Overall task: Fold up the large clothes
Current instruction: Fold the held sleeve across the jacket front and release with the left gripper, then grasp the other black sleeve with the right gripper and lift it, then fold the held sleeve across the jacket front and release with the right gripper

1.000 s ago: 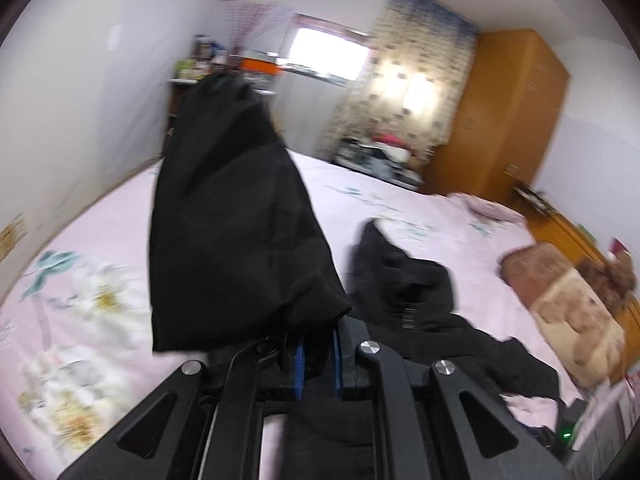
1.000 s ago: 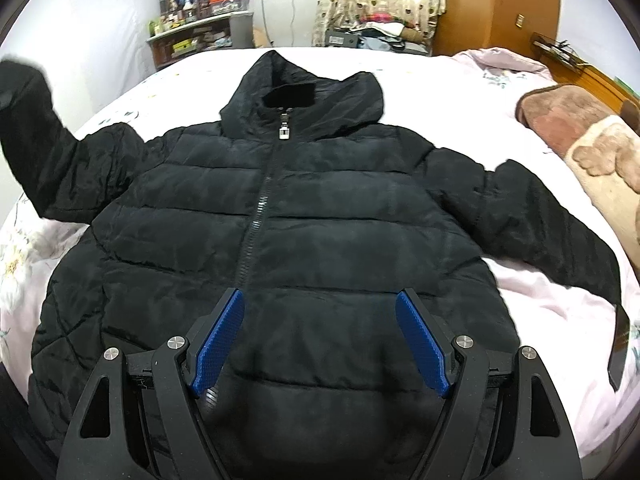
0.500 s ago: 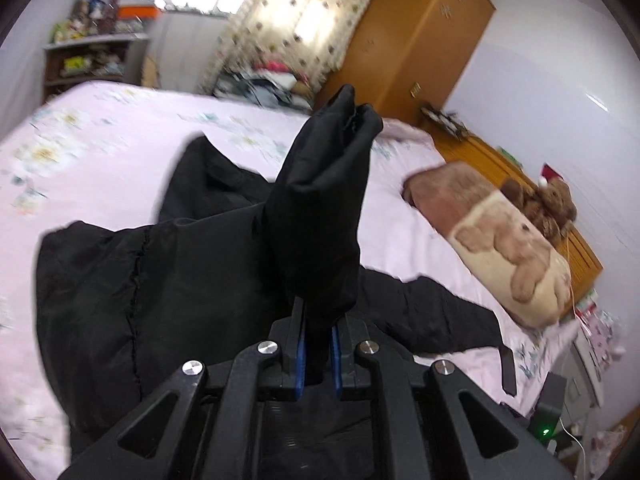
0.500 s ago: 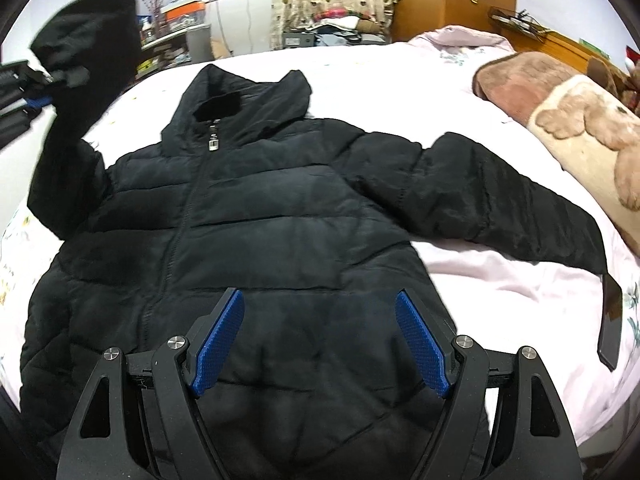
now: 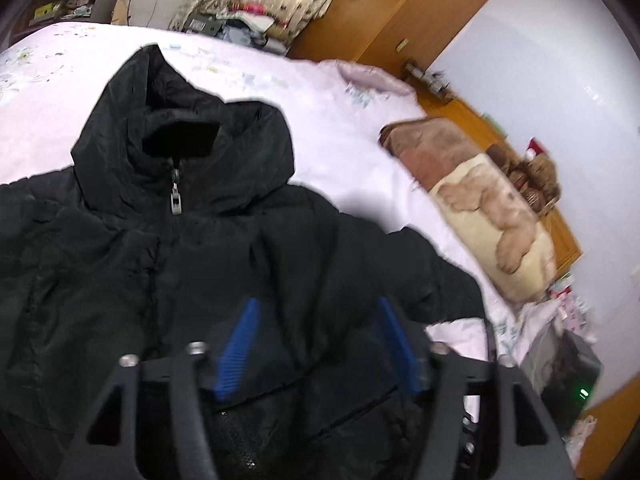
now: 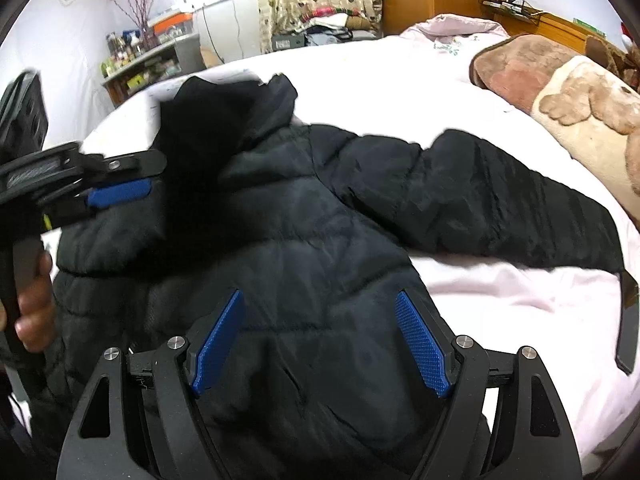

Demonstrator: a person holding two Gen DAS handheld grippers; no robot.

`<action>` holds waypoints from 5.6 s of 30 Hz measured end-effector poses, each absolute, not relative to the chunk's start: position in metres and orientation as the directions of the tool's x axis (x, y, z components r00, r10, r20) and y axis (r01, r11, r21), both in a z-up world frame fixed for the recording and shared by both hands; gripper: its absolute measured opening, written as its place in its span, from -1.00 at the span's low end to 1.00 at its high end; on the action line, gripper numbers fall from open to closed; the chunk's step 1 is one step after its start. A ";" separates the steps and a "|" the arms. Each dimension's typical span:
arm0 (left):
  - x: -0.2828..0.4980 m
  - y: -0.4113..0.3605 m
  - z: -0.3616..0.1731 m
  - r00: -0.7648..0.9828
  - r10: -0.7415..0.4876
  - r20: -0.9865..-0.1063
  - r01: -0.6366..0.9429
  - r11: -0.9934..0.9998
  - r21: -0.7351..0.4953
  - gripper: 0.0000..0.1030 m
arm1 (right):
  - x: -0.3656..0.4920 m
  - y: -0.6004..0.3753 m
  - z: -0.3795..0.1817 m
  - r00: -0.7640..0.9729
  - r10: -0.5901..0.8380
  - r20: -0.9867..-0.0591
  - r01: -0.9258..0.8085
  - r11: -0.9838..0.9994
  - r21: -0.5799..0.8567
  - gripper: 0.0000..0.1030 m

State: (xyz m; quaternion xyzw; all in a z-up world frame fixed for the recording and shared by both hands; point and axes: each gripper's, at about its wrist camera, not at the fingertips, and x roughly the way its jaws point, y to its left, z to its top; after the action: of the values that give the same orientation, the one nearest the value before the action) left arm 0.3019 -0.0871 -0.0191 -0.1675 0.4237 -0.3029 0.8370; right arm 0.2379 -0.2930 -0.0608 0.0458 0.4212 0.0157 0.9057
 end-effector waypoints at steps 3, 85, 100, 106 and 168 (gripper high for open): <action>0.299 -0.062 -0.006 0.470 -0.677 -0.566 0.367 0.733 -0.572 0.51 | 0.248 -0.287 -0.055 0.664 0.094 -0.742 0.000 0.992 0.126 0.51; 0.079 0.039 0.065 0.657 -0.295 -0.694 0.238 0.954 -0.180 0.17 | 0.130 -0.279 -0.001 0.661 0.047 -0.749 0.005 0.998 0.067 0.12; 0.090 -0.001 0.069 0.650 -0.317 -0.691 0.270 0.946 -0.180 0.20 | 0.106 -0.341 0.004 0.679 0.022 -0.734 0.116 0.984 0.138 0.14; 0.130 -0.014 0.054 0.651 -0.283 -0.704 0.260 0.955 -0.144 0.20 | 0.133 -0.383 -0.021 0.653 -0.011 -0.757 0.196 0.968 0.155 0.14; 0.193 0.053 0.019 0.675 -0.194 -0.712 0.114 0.981 -0.159 0.22 | 0.273 -0.364 0.081 0.822 0.101 -0.560 0.047 0.969 0.244 -0.82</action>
State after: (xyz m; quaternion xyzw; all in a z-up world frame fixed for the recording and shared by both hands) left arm 0.1928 0.0526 0.0187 -0.0508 0.3944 -0.0844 0.9136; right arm 0.2727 -0.3637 0.0814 0.1243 0.2978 0.0143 0.9464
